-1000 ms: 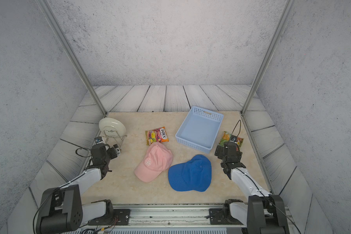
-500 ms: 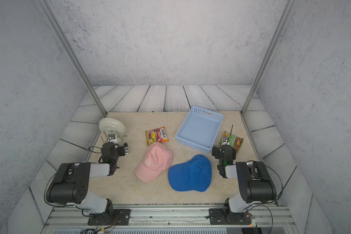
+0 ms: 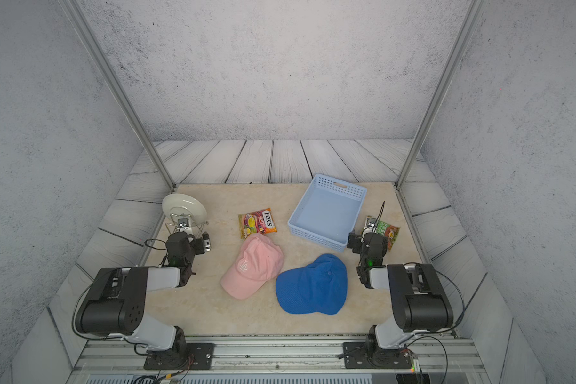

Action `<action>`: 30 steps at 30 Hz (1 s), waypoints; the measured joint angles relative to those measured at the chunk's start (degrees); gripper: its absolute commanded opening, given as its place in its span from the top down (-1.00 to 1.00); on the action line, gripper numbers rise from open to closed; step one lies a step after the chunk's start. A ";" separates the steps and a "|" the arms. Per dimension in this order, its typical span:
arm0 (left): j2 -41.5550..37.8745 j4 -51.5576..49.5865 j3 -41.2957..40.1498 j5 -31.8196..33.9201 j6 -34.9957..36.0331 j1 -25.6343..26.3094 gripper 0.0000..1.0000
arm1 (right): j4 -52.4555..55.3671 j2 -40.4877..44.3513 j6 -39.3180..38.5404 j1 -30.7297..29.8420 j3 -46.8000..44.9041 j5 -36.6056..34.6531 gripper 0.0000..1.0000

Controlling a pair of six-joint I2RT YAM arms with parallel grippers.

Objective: Turn the baseball cap inside out
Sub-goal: Reset both arms

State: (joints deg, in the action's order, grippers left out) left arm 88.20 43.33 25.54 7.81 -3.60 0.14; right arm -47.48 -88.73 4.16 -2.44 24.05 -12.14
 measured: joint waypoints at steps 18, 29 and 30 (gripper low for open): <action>0.00 -0.28 0.00 0.15 0.20 0.00 -0.96 | -2.14 -0.04 -4.00 3.78 -0.76 19.32 -0.99; 0.00 -0.31 0.00 0.15 0.20 0.00 -0.96 | -2.95 -0.07 -4.20 4.28 -0.76 24.00 -0.99; 0.00 -0.31 0.00 0.15 0.20 0.00 -0.96 | -2.95 -0.04 -4.20 4.28 -0.76 24.06 -0.99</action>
State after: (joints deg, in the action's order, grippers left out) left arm 88.20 43.03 25.54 7.97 -3.40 0.14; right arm -50.43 -88.77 -0.03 1.85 23.29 11.92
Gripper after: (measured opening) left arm 0.982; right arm 0.996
